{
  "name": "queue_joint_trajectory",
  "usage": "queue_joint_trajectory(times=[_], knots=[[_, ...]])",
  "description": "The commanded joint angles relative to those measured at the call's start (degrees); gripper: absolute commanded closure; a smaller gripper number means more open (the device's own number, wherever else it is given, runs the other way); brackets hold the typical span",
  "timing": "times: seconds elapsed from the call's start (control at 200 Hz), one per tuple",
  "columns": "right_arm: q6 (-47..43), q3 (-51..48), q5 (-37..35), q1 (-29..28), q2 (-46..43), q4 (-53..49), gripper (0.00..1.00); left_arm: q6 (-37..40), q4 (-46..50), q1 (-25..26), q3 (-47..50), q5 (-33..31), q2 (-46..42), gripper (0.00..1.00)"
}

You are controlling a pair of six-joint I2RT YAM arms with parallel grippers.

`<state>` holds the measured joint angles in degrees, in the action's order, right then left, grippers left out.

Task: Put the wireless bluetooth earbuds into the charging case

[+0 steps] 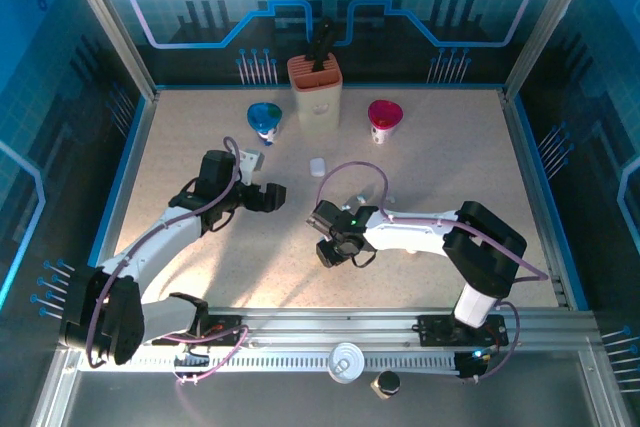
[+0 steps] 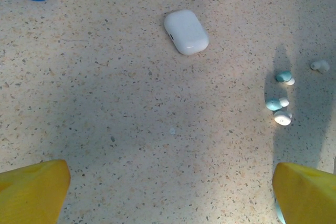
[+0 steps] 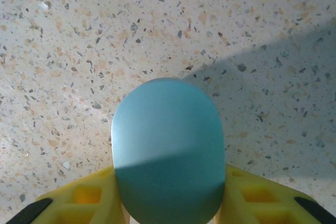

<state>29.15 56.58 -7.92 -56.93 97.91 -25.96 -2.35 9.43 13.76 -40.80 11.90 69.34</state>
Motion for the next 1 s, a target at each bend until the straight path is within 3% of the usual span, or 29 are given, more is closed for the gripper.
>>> queue_joint_trajectory(times=[0.0, 0.29, 0.505, 0.635, 0.825, 0.996], knots=[[-6.5, 0.3, 2.4, 0.6, -3.0, 0.3, 0.65, 2.9, 0.9, -0.4, 0.2, 3.9, -1.1, 0.01], [-28.8, 1.9, 17.7, 6.2, -12.8, -5.2, 0.65, 15.1, -1.0, -0.2, 4.0, 15.3, -9.2, 0.01], [-40.7, 7.3, 27.4, 13.5, -17.2, -15.3, 0.66, 27.1, 4.6, 1.0, 3.7, 26.4, -16.1, 0.01], [-46.1, 12.6, 31.5, 15.4, -17.9, -21.7, 0.66, 34.9, 6.3, 1.8, 5.2, 35.3, -19.7, 0.1], [-50.9, 20.1, 36.9, 15.5, -16.3, -28.2, 0.65, 34.6, 2.4, 3.5, 6.0, 40.6, -20.4, 0.14], [-52.5, 25.1, 40.4, 14.4, -14.2, -28.9, 0.66, 33.2, 0.6, 6.1, 5.0, 40.7, -18.7, 0.14]])
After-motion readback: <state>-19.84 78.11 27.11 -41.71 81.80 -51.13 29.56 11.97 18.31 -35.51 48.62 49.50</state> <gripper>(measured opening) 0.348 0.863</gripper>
